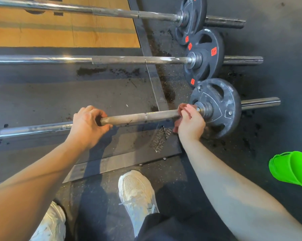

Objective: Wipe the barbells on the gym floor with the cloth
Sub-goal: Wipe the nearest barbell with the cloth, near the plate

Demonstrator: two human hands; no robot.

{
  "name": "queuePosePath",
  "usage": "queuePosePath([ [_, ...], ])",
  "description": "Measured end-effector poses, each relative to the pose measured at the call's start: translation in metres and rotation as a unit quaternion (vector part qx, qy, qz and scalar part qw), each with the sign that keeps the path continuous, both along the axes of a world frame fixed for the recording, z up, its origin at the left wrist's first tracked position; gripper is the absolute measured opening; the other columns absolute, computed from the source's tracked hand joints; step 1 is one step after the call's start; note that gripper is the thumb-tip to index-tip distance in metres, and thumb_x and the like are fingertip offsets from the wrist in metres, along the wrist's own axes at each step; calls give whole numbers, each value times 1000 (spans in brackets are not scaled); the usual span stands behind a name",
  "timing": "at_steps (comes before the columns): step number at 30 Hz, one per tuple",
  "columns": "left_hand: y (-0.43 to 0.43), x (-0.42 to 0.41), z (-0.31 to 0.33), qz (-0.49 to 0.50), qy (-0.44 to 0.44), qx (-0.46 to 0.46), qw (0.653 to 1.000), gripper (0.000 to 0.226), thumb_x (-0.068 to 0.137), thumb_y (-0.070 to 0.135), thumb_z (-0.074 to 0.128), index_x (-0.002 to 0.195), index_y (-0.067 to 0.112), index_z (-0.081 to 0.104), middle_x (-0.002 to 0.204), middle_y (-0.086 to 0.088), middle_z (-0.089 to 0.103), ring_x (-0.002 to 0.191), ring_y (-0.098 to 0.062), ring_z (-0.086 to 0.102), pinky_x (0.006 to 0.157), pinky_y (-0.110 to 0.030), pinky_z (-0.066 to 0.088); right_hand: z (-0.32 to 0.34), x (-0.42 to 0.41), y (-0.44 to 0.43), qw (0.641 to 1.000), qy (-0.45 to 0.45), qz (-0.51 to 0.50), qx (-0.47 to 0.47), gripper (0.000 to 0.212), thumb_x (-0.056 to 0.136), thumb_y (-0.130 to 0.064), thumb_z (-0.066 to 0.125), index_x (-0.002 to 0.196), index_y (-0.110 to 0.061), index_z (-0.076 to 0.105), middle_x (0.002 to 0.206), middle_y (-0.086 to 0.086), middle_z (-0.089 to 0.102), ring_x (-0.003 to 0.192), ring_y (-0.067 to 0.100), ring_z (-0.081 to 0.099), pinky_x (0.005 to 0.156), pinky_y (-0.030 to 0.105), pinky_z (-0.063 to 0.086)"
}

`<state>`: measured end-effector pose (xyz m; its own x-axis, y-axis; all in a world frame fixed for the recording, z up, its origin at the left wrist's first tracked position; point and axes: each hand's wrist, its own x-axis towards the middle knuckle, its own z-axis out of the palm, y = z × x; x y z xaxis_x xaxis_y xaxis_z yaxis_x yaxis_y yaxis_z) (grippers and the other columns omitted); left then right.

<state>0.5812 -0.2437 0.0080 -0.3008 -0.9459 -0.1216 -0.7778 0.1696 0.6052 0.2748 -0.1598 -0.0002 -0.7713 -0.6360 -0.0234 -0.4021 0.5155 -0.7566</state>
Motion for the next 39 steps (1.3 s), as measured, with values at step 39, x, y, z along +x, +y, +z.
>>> queuePosePath([
  [39,0,49,-12,10,23,-32,999,24,86,34,80,98,36,59,104,10,56,101,-16,47,95,-41,40,13,56,-26,839,260,478,-20,18,92,-12,74,109,-11,79,121,6,74,108,25,71,87,44,61],
])
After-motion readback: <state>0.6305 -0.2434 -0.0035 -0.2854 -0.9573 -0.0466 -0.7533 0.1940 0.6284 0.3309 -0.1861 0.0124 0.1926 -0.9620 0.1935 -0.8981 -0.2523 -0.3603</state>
